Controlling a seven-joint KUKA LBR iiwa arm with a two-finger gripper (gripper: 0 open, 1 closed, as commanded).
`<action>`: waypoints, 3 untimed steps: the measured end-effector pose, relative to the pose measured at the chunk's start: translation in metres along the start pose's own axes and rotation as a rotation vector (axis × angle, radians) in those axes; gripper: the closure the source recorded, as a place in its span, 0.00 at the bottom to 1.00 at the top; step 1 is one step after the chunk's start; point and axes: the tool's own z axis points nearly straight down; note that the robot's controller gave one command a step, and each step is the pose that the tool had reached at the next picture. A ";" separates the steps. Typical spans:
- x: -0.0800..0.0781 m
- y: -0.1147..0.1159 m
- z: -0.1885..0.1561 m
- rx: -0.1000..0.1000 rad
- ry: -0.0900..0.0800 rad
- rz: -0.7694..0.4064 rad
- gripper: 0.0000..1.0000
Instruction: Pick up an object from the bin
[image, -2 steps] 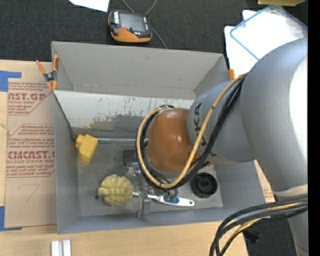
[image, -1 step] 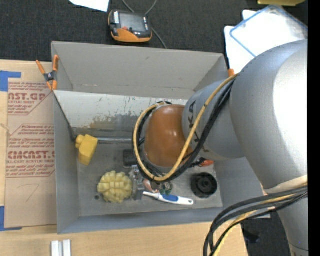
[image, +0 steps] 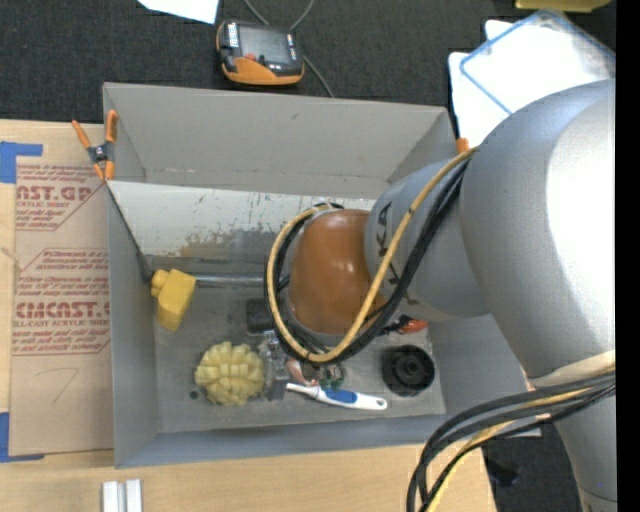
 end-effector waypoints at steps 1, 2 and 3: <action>-0.057 -0.003 0.010 0.000 -0.003 -0.171 1.00; 0.005 -0.005 0.002 -0.001 0.007 -0.012 1.00; -0.031 -0.004 -0.090 0.000 -0.005 -0.118 1.00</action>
Offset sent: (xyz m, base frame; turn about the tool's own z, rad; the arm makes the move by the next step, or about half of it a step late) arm -0.0013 -0.0062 -0.0017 -0.0124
